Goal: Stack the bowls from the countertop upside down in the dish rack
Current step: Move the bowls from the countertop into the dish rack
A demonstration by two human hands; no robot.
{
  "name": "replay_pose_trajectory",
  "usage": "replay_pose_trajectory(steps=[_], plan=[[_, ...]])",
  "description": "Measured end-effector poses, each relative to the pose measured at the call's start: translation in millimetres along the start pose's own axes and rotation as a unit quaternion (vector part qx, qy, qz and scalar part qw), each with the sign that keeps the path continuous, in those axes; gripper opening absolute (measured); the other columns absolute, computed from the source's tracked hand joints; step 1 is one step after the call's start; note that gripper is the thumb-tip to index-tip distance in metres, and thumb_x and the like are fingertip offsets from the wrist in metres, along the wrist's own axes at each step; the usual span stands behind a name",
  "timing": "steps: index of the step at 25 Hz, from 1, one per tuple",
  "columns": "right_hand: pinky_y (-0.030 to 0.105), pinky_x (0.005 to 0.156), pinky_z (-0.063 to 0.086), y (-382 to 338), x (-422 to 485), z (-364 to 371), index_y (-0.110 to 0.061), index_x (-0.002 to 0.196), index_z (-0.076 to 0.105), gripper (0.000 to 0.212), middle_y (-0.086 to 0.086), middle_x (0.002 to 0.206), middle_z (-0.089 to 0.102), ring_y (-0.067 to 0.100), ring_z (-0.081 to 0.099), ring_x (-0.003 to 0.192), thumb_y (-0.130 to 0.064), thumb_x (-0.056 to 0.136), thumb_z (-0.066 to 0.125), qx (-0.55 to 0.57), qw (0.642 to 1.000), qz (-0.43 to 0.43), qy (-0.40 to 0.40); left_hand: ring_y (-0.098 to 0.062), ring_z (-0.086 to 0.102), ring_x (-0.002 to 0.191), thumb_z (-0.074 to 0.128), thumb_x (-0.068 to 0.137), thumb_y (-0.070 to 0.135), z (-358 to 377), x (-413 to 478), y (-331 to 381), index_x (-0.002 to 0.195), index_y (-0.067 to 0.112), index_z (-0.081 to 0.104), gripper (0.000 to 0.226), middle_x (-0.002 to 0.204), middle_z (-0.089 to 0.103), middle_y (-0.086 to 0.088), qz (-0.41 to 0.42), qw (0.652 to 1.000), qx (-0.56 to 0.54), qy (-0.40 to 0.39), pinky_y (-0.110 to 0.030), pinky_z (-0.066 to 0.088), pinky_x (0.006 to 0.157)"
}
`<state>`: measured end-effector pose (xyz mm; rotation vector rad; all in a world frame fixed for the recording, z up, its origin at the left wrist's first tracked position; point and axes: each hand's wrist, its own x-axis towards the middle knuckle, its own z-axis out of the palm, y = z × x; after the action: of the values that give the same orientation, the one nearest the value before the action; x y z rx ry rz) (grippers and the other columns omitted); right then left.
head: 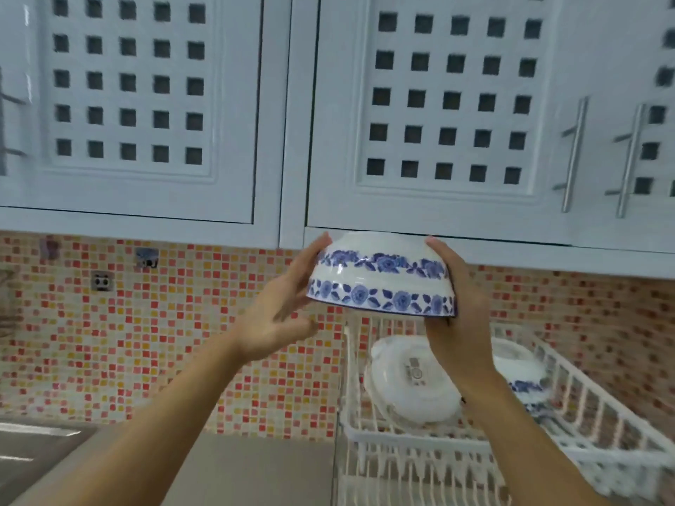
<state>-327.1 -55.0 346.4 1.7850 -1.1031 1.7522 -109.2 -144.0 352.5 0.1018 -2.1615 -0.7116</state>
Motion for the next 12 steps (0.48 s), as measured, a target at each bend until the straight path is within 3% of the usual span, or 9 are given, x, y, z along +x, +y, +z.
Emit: replay_pose_trajectory(steps=[2, 3, 4, 6, 9, 12], plan=[[0.011, 0.091, 0.046, 18.5, 2.4, -39.9, -0.022, 0.132, 0.043, 0.044, -0.025, 0.125, 0.051, -0.011, 0.054, 0.107, -0.037, 0.092, 0.053, -0.040, 0.998, -0.040, -0.003, -0.019, 0.043, 0.133, 0.059, 0.061, 0.014, 26.8, 20.8, 8.8, 0.139, 0.049, 0.025, 0.092, 0.151, 0.034, 0.005, -0.031, 0.990, -0.125, -0.054, -0.034, 0.045, 0.103], [0.014, 0.094, 0.046, 26.1, 1.9, -58.4, -0.019, 0.132, 0.041, 0.045, -0.013, 0.127, 0.053, -0.001, 0.055, 0.109, -0.042, 0.094, 0.046, -0.067, 0.996, -0.066, -0.011, -0.017, 0.043, 0.133, 0.067, 0.065, 0.022, 40.6, 29.7, 12.1, 0.133, 0.057, 0.026, 0.087, 0.151, 0.032, 0.009, -0.041, 0.984, -0.161, -0.061, -0.032, 0.047, 0.101], [0.015, 0.097, 0.045, 34.8, 0.3, -76.1, -0.017, 0.132, 0.040, 0.044, -0.003, 0.128, 0.053, 0.009, 0.056, 0.110, -0.042, 0.096, 0.041, -0.099, 0.990, -0.097, -0.024, -0.014, 0.041, 0.134, 0.073, 0.067, 0.043, 54.9, 40.6, 15.6, 0.131, 0.063, 0.023, 0.084, 0.150, 0.029, 0.016, -0.055, 0.984, -0.153, -0.072, -0.031, 0.047, 0.100], [0.016, 0.098, 0.045, 50.4, -2.3, -102.9, -0.011, 0.131, 0.041, 0.039, 0.008, 0.131, 0.051, 0.022, 0.056, 0.108, -0.031, 0.097, 0.043, -0.167, 0.970, -0.170, -0.054, -0.008, 0.039, 0.133, 0.069, 0.055, 0.072, 78.6, 59.4, 20.5, 0.133, 0.066, 0.009, 0.098, 0.148, 0.025, 0.025, -0.072, 0.989, -0.041, -0.123, -0.031, 0.042, 0.104], [0.035, 0.097, 0.048, 77.7, -14.5, -138.7, -0.006, 0.129, 0.042, 0.043, 0.017, 0.135, 0.049, 0.028, 0.053, 0.117, -0.017, 0.090, 0.056, -0.242, 0.938, -0.235, -0.080, -0.001, 0.048, 0.120, 0.082, 0.057, 0.051, 123.1, 79.8, 29.6, 0.135, 0.056, 0.017, 0.101, 0.137, 0.036, 0.027, -0.059, 0.984, 0.073, -0.152, -0.035, 0.044, 0.105], [0.041, 0.099, 0.045, 101.7, -27.0, -166.4, -0.007, 0.130, 0.039, 0.041, 0.020, 0.136, 0.045, 0.030, 0.049, 0.121, -0.025, 0.095, 0.050, -0.250, 0.939, -0.210, -0.108, -0.006, 0.042, 0.124, 0.082, 0.059, 0.050, 160.0, 91.0, 22.4, 0.141, 0.041, 0.022, 0.102, 0.141, 0.034, 0.019, -0.047, 0.980, 0.151, -0.119, -0.038, 0.038, 0.110]])
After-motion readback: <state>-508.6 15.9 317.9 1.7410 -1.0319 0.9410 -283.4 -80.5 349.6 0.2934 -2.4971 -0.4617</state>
